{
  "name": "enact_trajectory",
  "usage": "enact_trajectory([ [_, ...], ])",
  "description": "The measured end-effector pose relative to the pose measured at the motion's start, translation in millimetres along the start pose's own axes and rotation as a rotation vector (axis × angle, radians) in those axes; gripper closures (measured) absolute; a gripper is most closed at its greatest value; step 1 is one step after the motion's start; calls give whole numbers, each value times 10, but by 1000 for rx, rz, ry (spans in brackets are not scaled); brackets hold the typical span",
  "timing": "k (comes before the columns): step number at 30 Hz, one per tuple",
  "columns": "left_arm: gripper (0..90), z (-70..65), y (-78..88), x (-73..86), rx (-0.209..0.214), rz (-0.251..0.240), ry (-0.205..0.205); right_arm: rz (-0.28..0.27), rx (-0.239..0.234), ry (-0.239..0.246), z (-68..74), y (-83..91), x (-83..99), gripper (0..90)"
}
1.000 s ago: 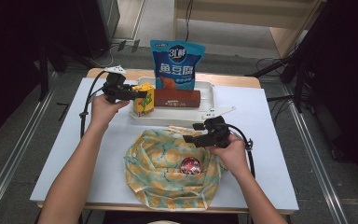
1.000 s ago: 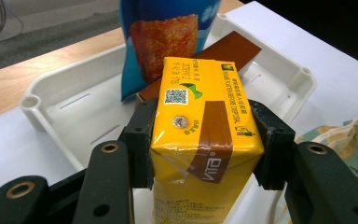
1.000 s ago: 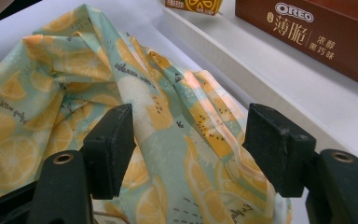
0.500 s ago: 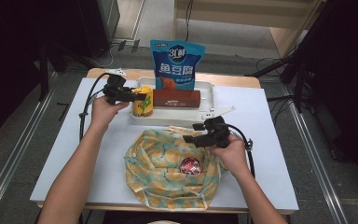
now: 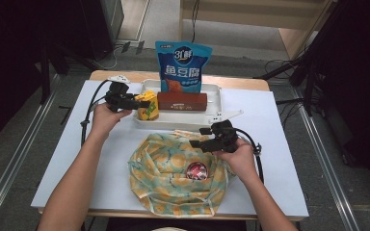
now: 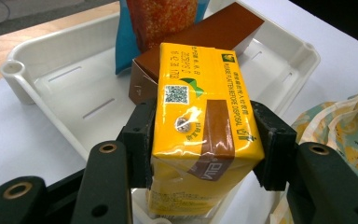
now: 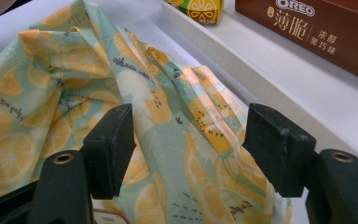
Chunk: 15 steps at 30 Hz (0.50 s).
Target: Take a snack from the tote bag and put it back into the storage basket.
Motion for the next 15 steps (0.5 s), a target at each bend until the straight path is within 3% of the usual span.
enact_trajectory([
  [4,457,-20,18,-7,36,-2,34,-3,-3,0,-2,5,-4,344],
  [9,438,-77,31,-18,10,21,-1,-4,-3,-1,-5,8,-7,344],
  [15,421,-118,97,-58,-6,16,-2,-6,-3,0,-6,8,-16,344],
])
Point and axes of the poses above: each handheld gripper's, and its own axes: y roughly backward along the jaws, x roughly out of its underside, z roughly to its left, the point moved 7 cm from there along -y, roughly forward along the jaws, and after that the axes turned 4 degrees about -x, right-handed, at the moved point
